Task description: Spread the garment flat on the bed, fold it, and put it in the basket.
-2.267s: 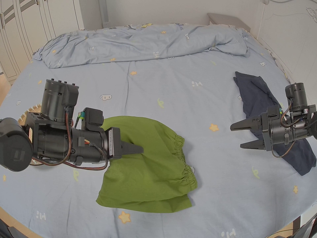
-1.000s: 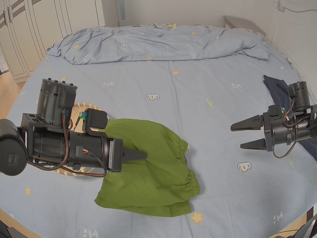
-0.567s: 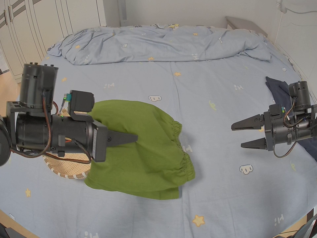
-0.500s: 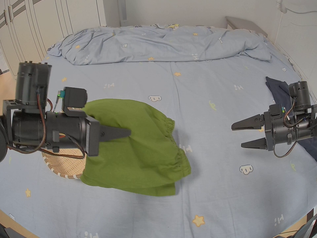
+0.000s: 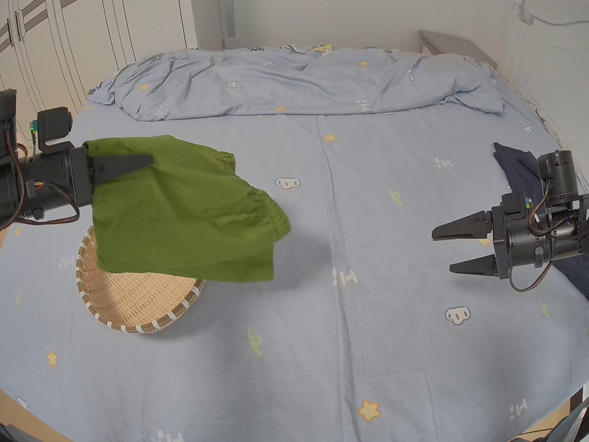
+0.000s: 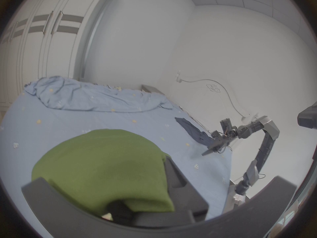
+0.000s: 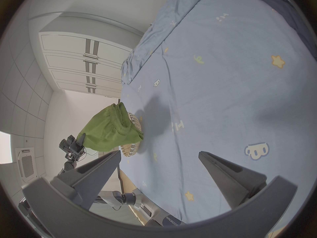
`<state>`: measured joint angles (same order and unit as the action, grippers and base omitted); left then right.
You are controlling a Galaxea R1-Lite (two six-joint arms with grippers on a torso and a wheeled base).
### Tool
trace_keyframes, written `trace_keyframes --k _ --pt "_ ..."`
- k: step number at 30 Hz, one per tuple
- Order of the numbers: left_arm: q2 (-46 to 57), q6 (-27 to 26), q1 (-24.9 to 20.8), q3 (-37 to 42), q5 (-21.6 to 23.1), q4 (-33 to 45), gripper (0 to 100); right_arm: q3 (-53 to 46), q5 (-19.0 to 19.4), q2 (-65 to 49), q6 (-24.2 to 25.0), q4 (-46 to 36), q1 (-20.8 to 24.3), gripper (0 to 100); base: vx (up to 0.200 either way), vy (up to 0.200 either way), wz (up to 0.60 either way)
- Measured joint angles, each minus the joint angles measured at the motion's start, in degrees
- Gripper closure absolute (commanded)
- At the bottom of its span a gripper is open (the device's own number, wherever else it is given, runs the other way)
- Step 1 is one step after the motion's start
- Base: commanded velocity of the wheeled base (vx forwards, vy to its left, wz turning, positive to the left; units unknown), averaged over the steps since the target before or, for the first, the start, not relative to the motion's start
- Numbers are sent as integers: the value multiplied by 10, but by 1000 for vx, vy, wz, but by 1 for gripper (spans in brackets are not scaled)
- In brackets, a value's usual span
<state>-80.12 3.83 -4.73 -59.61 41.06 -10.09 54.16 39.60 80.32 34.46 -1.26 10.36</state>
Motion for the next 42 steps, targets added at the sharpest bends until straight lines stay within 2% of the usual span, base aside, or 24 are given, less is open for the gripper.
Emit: trace_keyframes --k 4,11,24,34,38,42 --pt "-3 3 33 -8 8 -18 100 0 0 0 0 0 0 0 0 0 0" --pt "-16 25 113 -14 54 -27 100 -1 0 0 0 0 -1 0 0 0 0" --pt "-58 27 205 39 55 0 100 -1 1 -1 0 0 4 0 0 0 0" --pt "-113 -2 224 50 42 71 100 -8 0 0 -5 1 15 0 0 0 0" --pt "-157 -20 224 47 15 76 100 -11 -2 0 -6 2 20 0 0 0 0" --pt "-205 -48 224 41 -31 79 100 -13 -2 1 -6 3 21 0 0 0 0"
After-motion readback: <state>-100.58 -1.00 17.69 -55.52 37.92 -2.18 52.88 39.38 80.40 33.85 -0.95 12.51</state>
